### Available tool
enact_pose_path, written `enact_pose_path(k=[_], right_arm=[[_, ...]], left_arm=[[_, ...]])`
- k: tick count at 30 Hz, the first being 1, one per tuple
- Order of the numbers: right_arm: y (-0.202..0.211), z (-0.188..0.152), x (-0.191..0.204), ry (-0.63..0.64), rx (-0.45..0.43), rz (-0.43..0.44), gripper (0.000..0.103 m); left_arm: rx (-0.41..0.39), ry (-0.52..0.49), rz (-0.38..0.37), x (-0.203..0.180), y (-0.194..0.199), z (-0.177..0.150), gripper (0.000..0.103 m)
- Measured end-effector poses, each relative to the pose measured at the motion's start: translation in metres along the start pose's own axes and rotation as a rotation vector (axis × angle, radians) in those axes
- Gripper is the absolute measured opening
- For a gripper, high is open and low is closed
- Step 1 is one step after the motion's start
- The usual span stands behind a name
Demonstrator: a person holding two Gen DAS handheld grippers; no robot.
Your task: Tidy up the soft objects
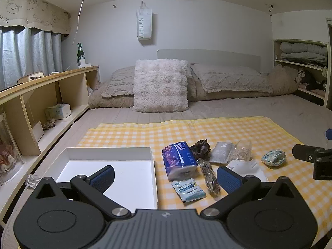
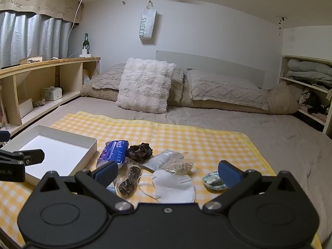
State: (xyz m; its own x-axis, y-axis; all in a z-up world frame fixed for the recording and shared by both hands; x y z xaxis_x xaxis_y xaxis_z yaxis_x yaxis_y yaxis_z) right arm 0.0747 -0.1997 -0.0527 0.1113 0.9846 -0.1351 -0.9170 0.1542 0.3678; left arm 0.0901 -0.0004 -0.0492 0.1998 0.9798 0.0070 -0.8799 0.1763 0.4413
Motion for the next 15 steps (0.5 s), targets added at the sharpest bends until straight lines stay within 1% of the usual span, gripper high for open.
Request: enact_pose_path(k=[15], right_arm=[[0.0046, 0.0019, 0.0012, 0.002, -0.002, 0.0, 0.103]], left_arm=[[0.005, 0.007, 0.0, 0.0018, 0.0008, 0.0009, 0.103]])
Point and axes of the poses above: each gripper's, at about its wrist camera, not at the fingertips, and y roughly against the way its jaws point, x to its left, z to its top, the point moved 10 cm from there along -y, roughly the way its jaws point, and after that the axes turned 10 degrees about -z, right-handed, at the moved point
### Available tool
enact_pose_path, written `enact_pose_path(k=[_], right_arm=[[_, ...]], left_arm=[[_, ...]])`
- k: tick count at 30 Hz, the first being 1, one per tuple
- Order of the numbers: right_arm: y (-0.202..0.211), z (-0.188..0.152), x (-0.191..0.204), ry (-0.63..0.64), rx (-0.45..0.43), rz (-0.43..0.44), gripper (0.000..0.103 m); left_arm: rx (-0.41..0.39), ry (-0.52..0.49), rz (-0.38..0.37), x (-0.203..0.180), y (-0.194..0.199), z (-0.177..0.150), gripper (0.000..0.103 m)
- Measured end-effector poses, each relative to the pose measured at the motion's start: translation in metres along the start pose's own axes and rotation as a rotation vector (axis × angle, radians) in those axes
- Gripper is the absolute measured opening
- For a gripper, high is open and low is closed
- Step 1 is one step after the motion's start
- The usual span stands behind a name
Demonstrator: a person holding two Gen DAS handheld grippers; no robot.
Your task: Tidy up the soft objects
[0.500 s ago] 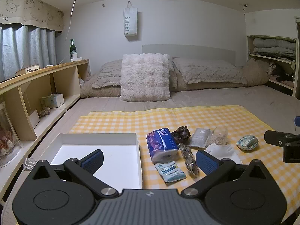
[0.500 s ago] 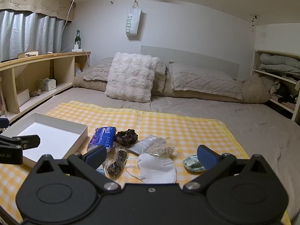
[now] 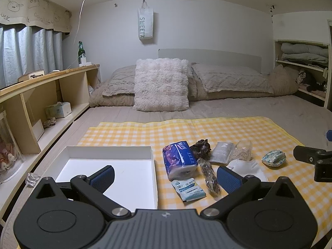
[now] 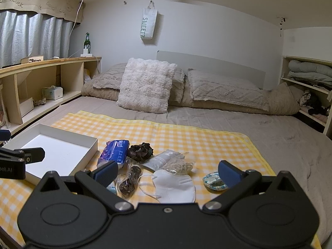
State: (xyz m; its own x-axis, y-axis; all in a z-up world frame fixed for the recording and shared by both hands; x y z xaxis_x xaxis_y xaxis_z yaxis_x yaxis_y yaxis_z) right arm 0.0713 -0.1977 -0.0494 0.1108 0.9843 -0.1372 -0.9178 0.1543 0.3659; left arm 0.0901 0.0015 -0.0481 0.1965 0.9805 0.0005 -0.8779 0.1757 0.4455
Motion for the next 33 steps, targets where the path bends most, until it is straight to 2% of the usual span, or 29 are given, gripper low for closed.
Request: enact_pose_path(k=[33], right_arm=[[-0.0008, -0.0008, -0.0005, 0.0, 0.002, 0.0, 0.103]], left_arm=[[0.007, 0.0, -0.001, 0.0012, -0.0012, -0.0007, 0.103]])
Point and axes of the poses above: each gripper's, at about its wrist camera, not at the fingertips, and y roughly against the way its jaws point, x to its left, z to its top, the point moved 10 cm from there along -y, roughly the way its jaws point, and after that the axes turned 10 degrees about -z, right-handed, at the moved point
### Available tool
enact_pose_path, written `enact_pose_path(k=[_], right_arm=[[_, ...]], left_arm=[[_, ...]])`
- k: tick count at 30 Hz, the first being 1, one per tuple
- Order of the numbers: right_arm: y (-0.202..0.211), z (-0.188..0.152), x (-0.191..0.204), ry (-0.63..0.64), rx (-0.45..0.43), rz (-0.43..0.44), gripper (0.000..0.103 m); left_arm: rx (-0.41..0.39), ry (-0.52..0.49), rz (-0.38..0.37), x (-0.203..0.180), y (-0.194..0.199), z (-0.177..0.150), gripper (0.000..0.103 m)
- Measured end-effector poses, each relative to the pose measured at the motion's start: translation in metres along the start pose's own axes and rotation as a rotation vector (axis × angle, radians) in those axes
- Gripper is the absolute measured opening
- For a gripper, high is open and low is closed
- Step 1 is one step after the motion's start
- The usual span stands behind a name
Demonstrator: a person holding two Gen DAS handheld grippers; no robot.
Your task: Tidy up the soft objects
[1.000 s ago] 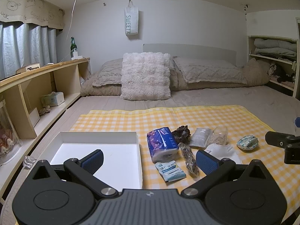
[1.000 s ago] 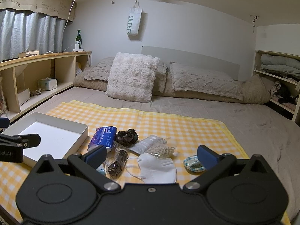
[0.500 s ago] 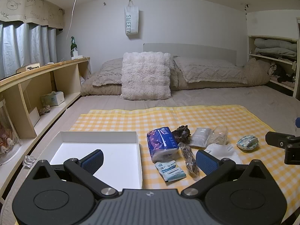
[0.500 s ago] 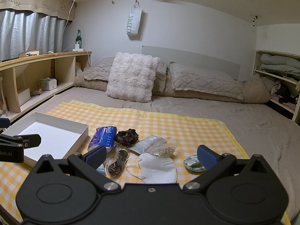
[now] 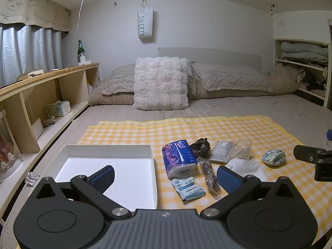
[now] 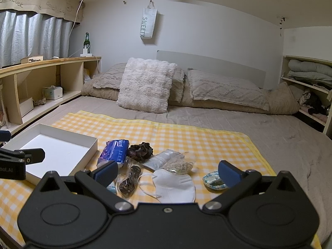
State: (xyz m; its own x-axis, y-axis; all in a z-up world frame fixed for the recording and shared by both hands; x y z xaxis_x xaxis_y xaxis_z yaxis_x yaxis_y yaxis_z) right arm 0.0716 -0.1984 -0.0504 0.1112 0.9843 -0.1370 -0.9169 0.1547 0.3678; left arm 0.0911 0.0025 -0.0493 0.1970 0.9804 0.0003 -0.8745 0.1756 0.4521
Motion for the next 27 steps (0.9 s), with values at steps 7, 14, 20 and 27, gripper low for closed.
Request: enact_pose_path(k=[7, 14, 20, 27], right_arm=[[0.0002, 0.0, 0.0, 0.001, 0.001, 0.0, 0.103], [0.0007, 0.0002, 0.0001, 0.002, 0.0, 0.0, 0.103], [0.0011, 0.0004, 0.0001, 0.001, 0.0, 0.0, 0.103], [0.0029, -0.0043, 0.002, 0.005, -0.011, -0.012, 0.103]], left_arm=[[-0.001, -0.008, 0.004, -0.0025, -0.0004, -0.0002, 0.103], [0.0, -0.008, 0.003, -0.0023, -0.0004, 0.0, 0.103], [-0.001, -0.007, 0.003, -0.0024, -0.0004, 0.0004, 0.103], [0.003, -0.014, -0.003, -0.0037, 0.0002, -0.0017, 0.103]])
Point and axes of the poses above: each gripper's, at about its wrist camera, not at the fingertips, and y roughly against the way its jaws point, x to its left, z to its top, the point moved 10 cm from there along -y, roughly the way its jaws point, and after that the axes turned 10 degrees about -z, right-handed, at the moved point
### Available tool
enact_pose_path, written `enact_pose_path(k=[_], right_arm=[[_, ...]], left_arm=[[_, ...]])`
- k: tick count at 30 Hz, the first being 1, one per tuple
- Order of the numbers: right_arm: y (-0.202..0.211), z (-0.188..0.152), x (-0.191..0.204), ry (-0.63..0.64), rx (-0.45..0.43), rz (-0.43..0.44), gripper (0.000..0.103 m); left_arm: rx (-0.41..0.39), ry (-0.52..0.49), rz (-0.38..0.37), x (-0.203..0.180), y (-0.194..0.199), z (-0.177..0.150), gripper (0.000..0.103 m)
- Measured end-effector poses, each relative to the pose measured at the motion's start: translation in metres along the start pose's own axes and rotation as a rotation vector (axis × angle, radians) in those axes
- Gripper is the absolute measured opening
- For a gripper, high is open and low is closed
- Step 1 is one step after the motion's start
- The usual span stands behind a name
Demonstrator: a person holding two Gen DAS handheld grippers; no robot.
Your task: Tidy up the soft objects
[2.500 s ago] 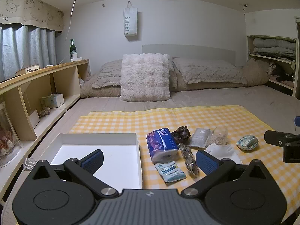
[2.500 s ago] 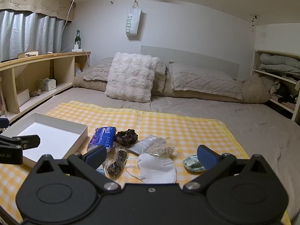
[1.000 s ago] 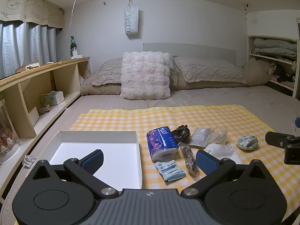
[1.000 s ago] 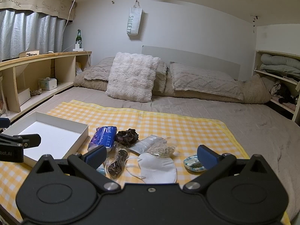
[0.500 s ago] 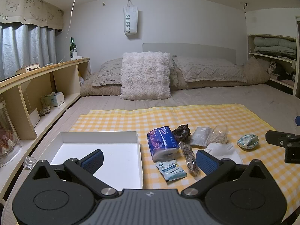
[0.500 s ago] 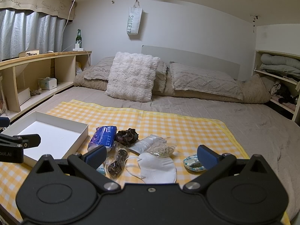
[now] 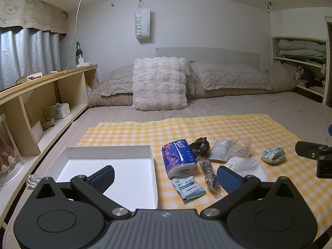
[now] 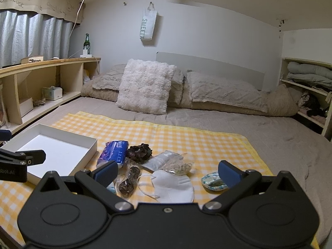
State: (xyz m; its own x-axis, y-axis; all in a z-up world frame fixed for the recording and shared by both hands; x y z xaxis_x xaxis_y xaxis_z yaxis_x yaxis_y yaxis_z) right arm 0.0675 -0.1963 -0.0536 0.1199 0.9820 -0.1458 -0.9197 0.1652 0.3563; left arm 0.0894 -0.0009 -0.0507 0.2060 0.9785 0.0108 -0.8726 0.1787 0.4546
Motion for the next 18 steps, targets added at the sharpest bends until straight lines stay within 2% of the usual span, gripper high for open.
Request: enact_pose_path(k=[2, 6, 11, 14, 18], right_arm=[[0.001, 0.0, -0.001, -0.002, -0.005, -0.001, 0.103], [0.008, 0.01, -0.004, -0.024, -0.017, 0.053, 0.103], [0.012, 0.046, -0.012, -0.044, -0.071, 0.033, 0.103], [0.009, 0.073, -0.012, -0.038, -0.114, 0.041, 0.103], [-0.006, 0.104, -0.015, -0.024, -0.167, 0.003, 0.103]], left_arm=[[0.004, 0.014, -0.006, 0.0, 0.001, 0.001, 0.103], [-0.023, 0.003, -0.029, -0.004, 0.004, 0.021, 0.103], [-0.081, -0.025, -0.016, -0.004, 0.003, 0.062, 0.103], [-0.097, -0.027, -0.017, -0.003, -0.007, 0.091, 0.103], [-0.117, -0.013, -0.029, -0.003, -0.03, 0.124, 0.103]])
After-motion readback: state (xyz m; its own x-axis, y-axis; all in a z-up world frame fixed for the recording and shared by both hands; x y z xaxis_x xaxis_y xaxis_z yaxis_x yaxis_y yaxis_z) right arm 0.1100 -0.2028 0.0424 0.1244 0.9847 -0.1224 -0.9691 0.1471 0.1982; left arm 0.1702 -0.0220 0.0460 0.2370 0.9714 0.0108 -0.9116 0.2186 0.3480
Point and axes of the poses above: each gripper's, at about its wrist camera, not at the fingertips, and y roughly against the way its jaws point, x to its left, z to its top, the point moved 10 cm from there along -y, roughly the way its jaws point, and after that the axes turned 10 degrees about -z, right-handed, at the moved point
